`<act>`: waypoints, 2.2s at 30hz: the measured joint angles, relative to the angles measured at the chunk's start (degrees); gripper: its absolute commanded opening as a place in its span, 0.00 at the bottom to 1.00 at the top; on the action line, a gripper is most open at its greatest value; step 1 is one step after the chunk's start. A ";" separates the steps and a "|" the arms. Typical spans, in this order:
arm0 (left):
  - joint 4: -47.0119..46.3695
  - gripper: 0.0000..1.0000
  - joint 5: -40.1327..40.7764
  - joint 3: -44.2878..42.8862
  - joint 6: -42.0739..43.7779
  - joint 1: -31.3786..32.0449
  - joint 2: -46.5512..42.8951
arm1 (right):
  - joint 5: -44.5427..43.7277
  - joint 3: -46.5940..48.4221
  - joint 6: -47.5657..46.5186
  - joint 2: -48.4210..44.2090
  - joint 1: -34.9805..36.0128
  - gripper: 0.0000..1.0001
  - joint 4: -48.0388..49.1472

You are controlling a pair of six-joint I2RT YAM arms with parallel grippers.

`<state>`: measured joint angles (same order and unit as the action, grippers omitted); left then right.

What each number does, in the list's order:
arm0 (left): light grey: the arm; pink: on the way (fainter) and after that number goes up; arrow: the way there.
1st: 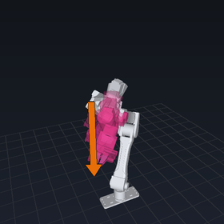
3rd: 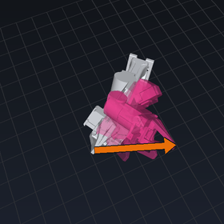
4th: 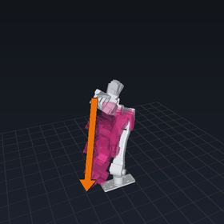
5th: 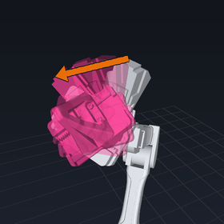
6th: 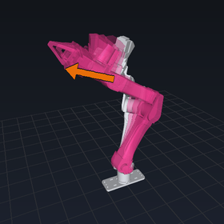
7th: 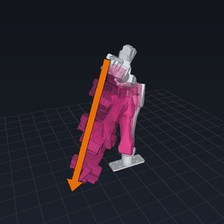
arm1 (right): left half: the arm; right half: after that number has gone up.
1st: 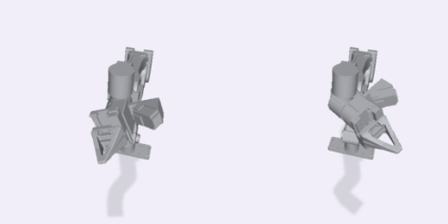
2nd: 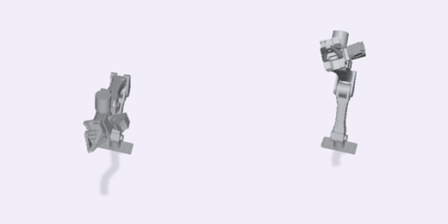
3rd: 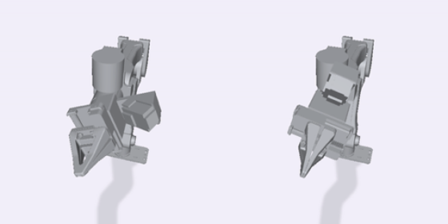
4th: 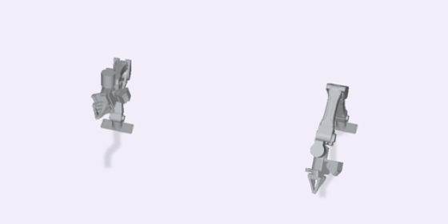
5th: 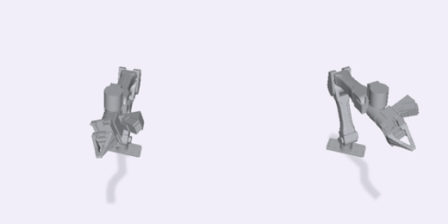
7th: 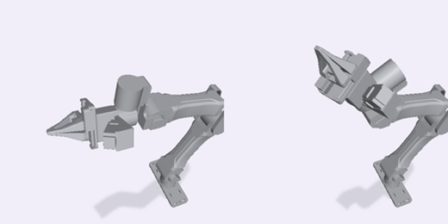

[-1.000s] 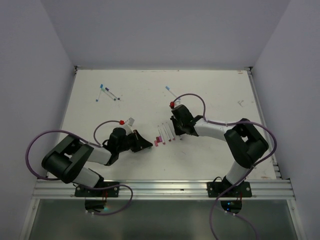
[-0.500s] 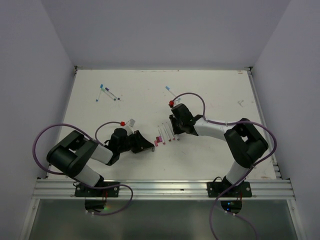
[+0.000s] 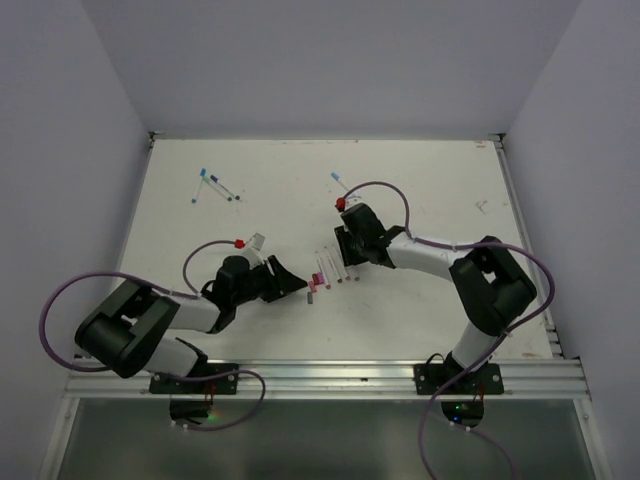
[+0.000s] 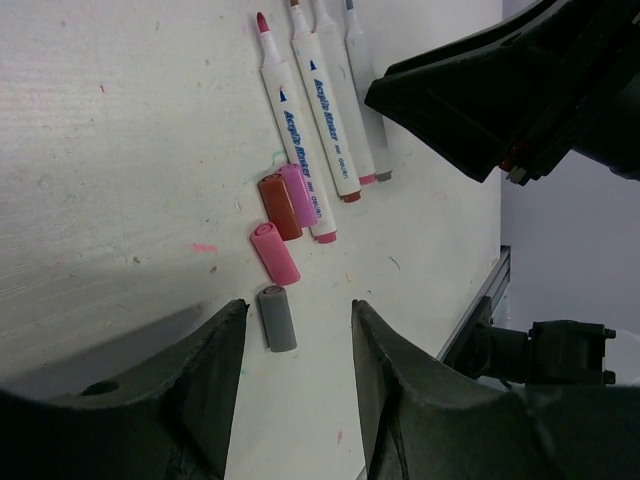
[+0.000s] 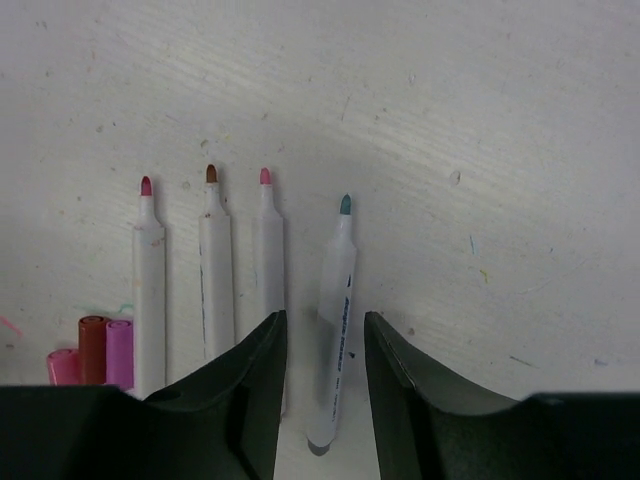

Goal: Open the pen caps

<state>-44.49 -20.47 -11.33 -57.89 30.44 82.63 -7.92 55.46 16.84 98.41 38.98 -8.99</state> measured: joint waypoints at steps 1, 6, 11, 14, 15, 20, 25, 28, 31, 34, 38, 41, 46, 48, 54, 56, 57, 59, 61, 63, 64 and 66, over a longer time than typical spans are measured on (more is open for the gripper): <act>0.76 0.50 0.55 0.00 0.07 -0.02 -1.33 | -0.04 0.81 -0.28 0.00 -0.04 0.41 -0.61; 5.70 0.55 3.28 -0.15 1.68 -0.02 -8.07 | 0.31 8.07 -2.23 0.76 -2.10 0.43 -2.60; 13.07 0.60 6.21 -3.19 6.64 -0.81 -11.54 | 2.71 19.91 -5.62 5.99 -7.72 0.46 -4.26; 15.43 0.62 6.34 -5.27 9.49 -3.41 -11.72 | 3.65 27.45 -7.96 10.56 -10.64 0.46 -5.53; 15.87 0.62 6.32 -5.60 10.16 -4.28 -11.72 | 4.04 29.92 -8.66 12.15 -11.34 0.46 -6.14; 17.77 0.64 6.14 -7.26 13.44 -7.76 -11.63 | 5.90 41.07 -11.74 21.22 -14.10 0.47 -8.79; 17.88 0.64 5.07 -8.07 14.53 -8.66 -10.27 | 8.70 48.78 -13.60 29.14 -16.46 0.47 -11.72; 17.92 0.64 4.17 -8.92 14.64 -8.94 -8.98 | 9.99 52.72 -14.82 32.87 -17.42 0.47 -13.55; 17.79 0.64 3.61 -9.97 14.69 -9.09 -8.20 | 10.60 57.02 -16.24 36.30 -17.79 0.47 -15.02; 17.51 0.64 2.91 -10.40 14.69 -9.29 -8.09 | 11.06 59.06 -17.14 38.14 -17.73 0.46 -16.06; 17.22 0.62 2.40 -10.43 14.67 -9.60 -7.93 | 12.02 59.06 -17.66 38.47 -17.57 0.42 -17.14; 16.90 0.59 1.73 -10.43 14.60 -9.92 -7.89 | 12.28 59.06 -17.94 38.49 -17.53 0.38 -17.25; 16.26 0.58 0.55 -10.40 14.56 -10.58 -7.89 | 13.20 59.10 -18.18 39.08 -17.53 0.34 -17.40; 16.28 0.58 0.37 -10.34 14.58 -10.73 -8.02 | 13.31 59.32 -18.43 39.85 -17.53 0.34 -17.99; 16.35 0.58 0.17 -10.12 14.58 -10.93 -9.92 | 13.35 61.77 -19.47 41.16 -17.53 0.27 -19.69; 16.31 0.58 0.11 -9.88 14.58 -10.93 -10.54 | 13.27 61.99 -19.69 41.16 -17.51 0.19 -20.02; 16.31 0.58 0.07 -9.75 14.56 -10.95 -10.67 | 13.16 61.99 -19.80 41.20 -17.51 0.17 -20.11; 16.39 0.57 -0.20 -9.64 14.45 -10.97 -10.80 | 13.14 61.99 -19.85 41.20 -17.44 0.10 -20.11; 16.41 0.57 -0.46 -9.64 14.43 -10.99 -10.91 | 13.42 61.99 -19.58 41.20 -17.44 0.00 -20.04; 16.65 0.57 -0.85 -9.64 14.43 -10.99 -11.30 | 13.55 61.99 -19.21 41.20 -17.46 0.00 -19.91; 16.81 0.57 -1.05 -9.64 14.43 -10.99 -11.61 | 13.60 61.99 -18.95 41.20 -17.46 0.00 -19.82; 17.20 0.57 -1.42 -9.64 14.38 -10.99 -12.57 | 13.70 61.83 -18.01 41.09 -17.46 0.00 -19.58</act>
<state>-27.29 -21.89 -20.97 -43.51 19.44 70.06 5.78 117.30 -1.17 139.50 21.52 -28.58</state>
